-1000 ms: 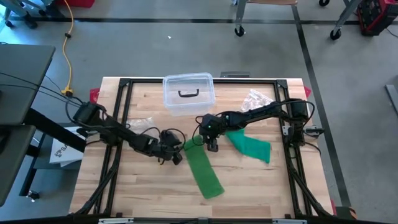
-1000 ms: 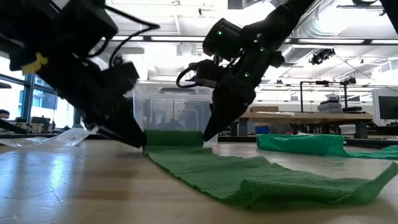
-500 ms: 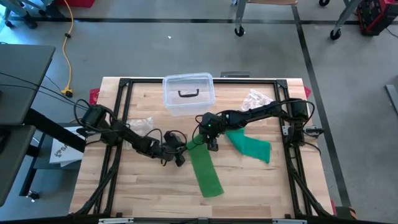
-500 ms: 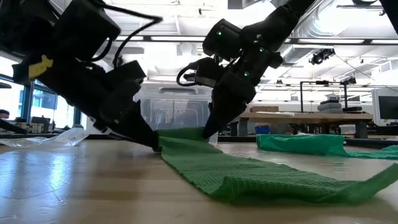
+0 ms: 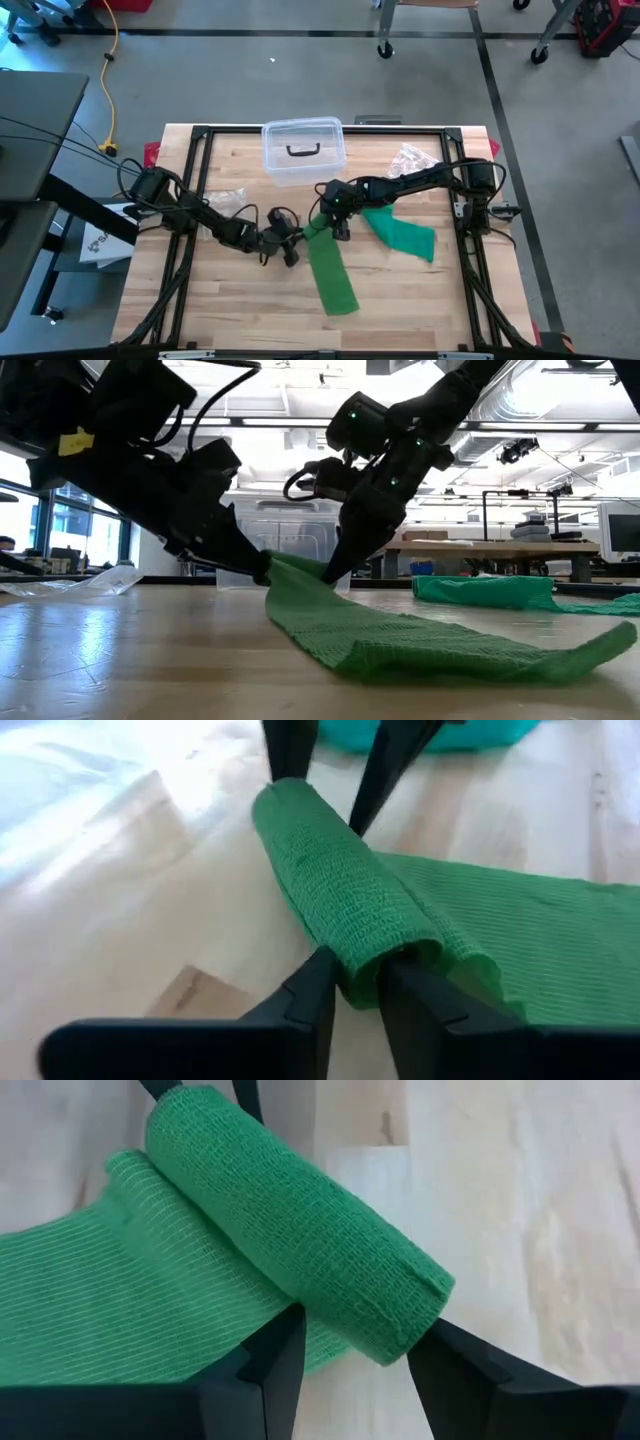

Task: Roll bandage
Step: Roll the green bandage

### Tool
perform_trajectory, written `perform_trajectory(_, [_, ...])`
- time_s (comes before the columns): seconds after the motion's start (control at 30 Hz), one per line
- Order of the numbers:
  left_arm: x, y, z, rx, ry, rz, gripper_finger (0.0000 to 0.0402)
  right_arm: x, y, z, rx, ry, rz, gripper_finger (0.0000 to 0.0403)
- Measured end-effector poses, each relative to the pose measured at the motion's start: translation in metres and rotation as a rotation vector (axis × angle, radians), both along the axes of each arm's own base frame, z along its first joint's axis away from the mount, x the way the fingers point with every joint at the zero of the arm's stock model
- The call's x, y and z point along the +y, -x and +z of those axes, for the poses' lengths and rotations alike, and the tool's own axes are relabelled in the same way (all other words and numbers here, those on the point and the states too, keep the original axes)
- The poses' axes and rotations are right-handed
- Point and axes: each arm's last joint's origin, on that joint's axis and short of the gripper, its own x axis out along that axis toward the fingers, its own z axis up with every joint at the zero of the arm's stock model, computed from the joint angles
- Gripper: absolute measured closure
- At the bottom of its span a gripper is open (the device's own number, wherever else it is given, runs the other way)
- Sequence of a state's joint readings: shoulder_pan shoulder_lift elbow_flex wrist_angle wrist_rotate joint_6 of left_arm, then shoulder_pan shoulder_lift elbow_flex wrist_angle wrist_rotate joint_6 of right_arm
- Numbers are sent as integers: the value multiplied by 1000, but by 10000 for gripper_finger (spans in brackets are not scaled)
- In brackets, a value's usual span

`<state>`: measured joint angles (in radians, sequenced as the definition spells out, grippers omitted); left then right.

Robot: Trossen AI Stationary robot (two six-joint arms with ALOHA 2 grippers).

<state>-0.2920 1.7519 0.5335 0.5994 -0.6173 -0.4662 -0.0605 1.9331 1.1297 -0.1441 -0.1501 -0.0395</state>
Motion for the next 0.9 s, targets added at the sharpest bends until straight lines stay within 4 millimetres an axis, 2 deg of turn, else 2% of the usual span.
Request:
perform_trajectory(0.13, [-2, 5, -2, 15, -46, 88, 389, -1, 2, -2, 38, 25, -63, 242])
perform_trajectory(0.27, [-5, 13, -7, 43, -70, 185, 392, 1, 9, -6, 120, 53, -57, 242])
perform_trajectory(0.43, [-12, 20, -10, 58, -75, 211, 397, 9, 9, -2, 110, 65, -27, 242])
perform_trajectory(0.63, [-18, 30, -15, 74, -100, 261, 399, 37, 11, 5, 86, 51, 140, 244])
perform_trajectory(0.77, [-22, 39, -18, 76, -103, 308, 400, 56, 9, 6, 42, 83, 224, 278])
perform_trajectory(0.9, [-24, 45, -20, 78, -125, 336, 400, 60, -9, 4, -145, 85, 237, 343])
